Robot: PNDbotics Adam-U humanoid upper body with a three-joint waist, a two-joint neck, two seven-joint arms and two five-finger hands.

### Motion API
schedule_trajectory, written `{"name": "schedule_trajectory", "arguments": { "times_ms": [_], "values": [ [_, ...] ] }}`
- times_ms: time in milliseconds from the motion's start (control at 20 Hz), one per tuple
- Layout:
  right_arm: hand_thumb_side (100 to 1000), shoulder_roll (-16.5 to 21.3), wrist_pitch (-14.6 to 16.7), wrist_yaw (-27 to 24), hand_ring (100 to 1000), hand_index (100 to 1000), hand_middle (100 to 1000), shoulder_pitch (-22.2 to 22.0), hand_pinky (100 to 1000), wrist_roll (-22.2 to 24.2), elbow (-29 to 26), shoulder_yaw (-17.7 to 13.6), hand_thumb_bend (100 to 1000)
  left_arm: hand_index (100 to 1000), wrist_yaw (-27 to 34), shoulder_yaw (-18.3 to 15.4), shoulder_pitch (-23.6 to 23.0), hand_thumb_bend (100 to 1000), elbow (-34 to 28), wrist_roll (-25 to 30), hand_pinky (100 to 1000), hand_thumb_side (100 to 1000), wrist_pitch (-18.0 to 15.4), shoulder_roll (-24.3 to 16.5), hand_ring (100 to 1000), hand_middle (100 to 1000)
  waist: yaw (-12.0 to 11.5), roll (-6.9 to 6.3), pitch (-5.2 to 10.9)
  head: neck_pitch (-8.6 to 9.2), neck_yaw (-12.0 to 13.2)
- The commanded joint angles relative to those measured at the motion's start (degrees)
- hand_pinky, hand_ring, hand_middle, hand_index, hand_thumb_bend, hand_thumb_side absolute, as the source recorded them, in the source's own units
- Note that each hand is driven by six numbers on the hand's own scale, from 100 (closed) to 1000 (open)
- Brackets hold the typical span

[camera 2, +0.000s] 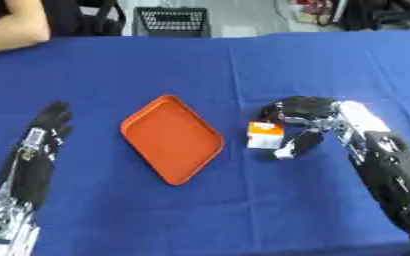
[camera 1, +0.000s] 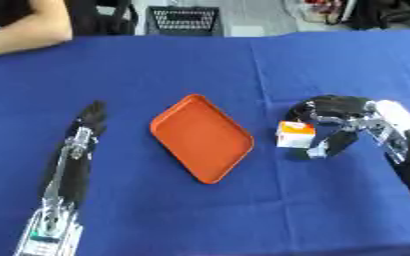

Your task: Pick up objects on the table and place them in the box.

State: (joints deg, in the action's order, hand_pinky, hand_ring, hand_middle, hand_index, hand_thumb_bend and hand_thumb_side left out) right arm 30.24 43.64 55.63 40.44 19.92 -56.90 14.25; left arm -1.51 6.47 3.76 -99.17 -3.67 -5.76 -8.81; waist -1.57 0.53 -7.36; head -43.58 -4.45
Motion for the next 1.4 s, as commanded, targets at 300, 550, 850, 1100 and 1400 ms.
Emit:
{"name": "schedule_trajectory", "arguments": {
  "times_ms": [300, 550, 850, 1100, 1400],
  "values": [
    [619, 1.87, 8.32, 2.19, 770, 496, 722, -0.08, 761, 1.51, -0.89, -0.64, 135, 976, -0.13, 0.07, 0.24, 235, -0.83, 0.2, 1000, 1000, -0.15, -0.74, 996, 1000, 0.03, -0.03, 0.89, 0.24, 0.24],
    [549, 1.76, 8.32, 3.88, 761, 458, 701, -0.22, 753, -1.52, -0.79, -0.18, 100, 976, -0.13, 0.1, 0.27, 235, -0.8, 0.24, 1000, 1000, -0.16, -0.71, 997, 1000, -0.02, -0.02, 0.87, 0.24, 0.25],
    [526, 1.68, 8.32, 3.63, 756, 459, 696, 0.17, 746, -4.31, -3.3, 0.16, 100, 976, -0.12, 0.13, 0.3, 235, -0.75, 0.29, 1000, 1000, -0.17, -0.66, 998, 1000, -0.08, -0.04, 0.84, 0.38, 0.22],
    [497, 1.57, 8.32, -2.82, 753, 461, 692, 1.42, 744, -4.76, -11.11, 0.14, 100, 976, -0.1, 0.18, 0.29, 234, -0.67, 0.33, 1000, 1000, -0.17, -0.64, 999, 1000, -0.09, -0.07, 0.87, 0.5, 0.01],
    [485, 0.01, 8.32, -10.27, 753, 462, 693, 4.12, 746, 0.06, -15.7, 0.27, 100, 976, -0.05, 0.26, 0.3, 236, -0.62, 0.41, 1000, 1000, -0.2, -0.53, 1000, 1000, -0.43, -0.08, 0.92, 0.79, -0.21]
  ]
}}
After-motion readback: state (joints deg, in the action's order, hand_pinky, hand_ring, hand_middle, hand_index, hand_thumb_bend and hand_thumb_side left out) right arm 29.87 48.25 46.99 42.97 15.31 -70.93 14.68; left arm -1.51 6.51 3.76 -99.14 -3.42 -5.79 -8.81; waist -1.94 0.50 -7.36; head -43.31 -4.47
